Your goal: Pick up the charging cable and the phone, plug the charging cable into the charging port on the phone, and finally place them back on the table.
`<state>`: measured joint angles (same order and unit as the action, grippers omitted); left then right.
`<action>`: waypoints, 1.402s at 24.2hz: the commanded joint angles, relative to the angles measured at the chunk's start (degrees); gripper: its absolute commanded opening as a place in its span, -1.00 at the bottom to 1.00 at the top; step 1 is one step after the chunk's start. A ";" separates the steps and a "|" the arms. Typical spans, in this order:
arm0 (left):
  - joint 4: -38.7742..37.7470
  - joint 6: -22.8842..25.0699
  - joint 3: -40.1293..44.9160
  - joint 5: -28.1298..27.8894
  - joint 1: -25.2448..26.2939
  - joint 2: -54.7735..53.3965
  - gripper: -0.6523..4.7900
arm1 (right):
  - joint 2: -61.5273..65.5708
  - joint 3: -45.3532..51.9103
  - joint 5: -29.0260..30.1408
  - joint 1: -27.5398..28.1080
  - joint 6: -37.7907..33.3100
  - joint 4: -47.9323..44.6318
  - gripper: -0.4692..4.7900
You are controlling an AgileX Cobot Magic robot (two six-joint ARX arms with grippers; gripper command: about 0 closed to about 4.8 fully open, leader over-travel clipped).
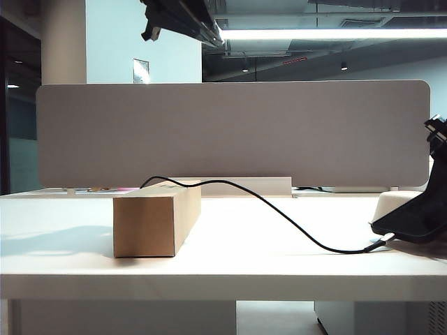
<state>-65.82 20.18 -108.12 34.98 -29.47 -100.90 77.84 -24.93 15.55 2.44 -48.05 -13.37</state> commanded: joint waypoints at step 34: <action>27.56 -4.59 43.78 -19.80 1.33 29.38 -0.78 | -59.84 13.07 1.16 4.68 27.36 24.24 -0.85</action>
<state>-41.67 16.49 -66.02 15.40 -28.08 -72.88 18.96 -12.36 16.01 7.14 -21.91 11.49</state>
